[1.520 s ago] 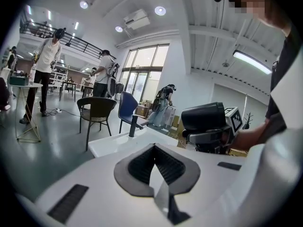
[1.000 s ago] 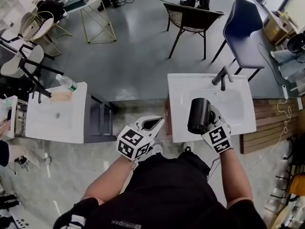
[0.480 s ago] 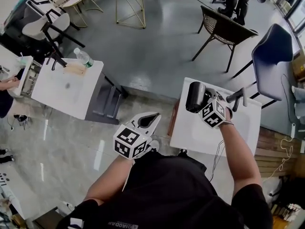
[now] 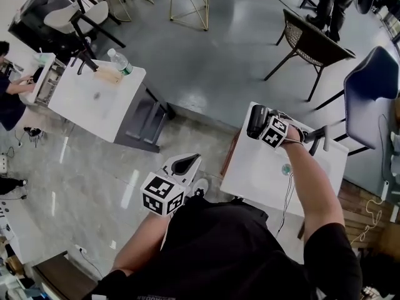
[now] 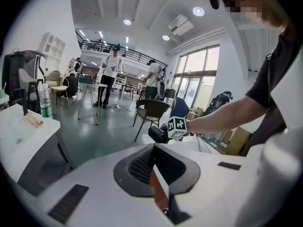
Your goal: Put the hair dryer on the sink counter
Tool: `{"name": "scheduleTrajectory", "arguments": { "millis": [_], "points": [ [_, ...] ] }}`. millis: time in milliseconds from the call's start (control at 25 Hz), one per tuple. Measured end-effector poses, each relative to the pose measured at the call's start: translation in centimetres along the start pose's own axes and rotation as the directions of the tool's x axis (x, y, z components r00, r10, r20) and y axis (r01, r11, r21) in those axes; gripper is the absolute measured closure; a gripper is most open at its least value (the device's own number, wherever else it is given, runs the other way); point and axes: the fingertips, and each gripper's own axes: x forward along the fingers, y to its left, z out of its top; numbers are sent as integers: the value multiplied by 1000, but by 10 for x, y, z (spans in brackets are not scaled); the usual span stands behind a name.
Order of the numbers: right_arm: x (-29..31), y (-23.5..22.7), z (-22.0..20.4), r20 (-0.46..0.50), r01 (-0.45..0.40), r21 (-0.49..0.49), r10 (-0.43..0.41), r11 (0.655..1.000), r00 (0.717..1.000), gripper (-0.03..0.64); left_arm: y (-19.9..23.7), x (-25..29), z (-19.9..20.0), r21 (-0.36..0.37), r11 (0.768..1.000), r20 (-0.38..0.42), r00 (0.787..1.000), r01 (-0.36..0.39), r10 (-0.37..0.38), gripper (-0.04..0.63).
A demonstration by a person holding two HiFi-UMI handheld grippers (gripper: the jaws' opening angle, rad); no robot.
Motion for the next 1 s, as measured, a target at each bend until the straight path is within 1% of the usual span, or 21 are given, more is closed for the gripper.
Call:
{"name": "scheduleTrajectory", "arguments": {
  "millis": [160,360,480,560,640,800,920,1000],
  "points": [
    [12,-3,1,-16,-26,30,27,999,1000,492,4,-4,3,-7,1000,17,999,-28,28,595],
    [28,-3,-5,-73,-41,-16,40,999,997,481,10,-7,1,-15,999,19,999,-46,47,595],
    [32,-4,-6,-85,-39,-33,37,999,996,468,12,-7,-1,-20,999,13,999,-48,48,595],
    [32,-6,-4,-83,-41,-28,38,999,996,466,14,-7,-1,-23,999,10,999,-48,48,595],
    [32,-7,-3,-86,-57,-17,55,998,995,462,15,-5,1,-22,999,9,999,-45,46,595],
    [32,-5,-1,-109,-96,-37,92,995,990,457,14,-1,4,-14,999,8,999,-34,34,595],
    [30,-1,1,-112,-137,-40,132,990,985,400,14,2,5,-12,1000,7,1000,-24,24,595],
    [29,0,2,-115,-145,-51,138,988,984,400,15,3,5,-12,1000,7,1000,-18,18,595]
  ]
}}
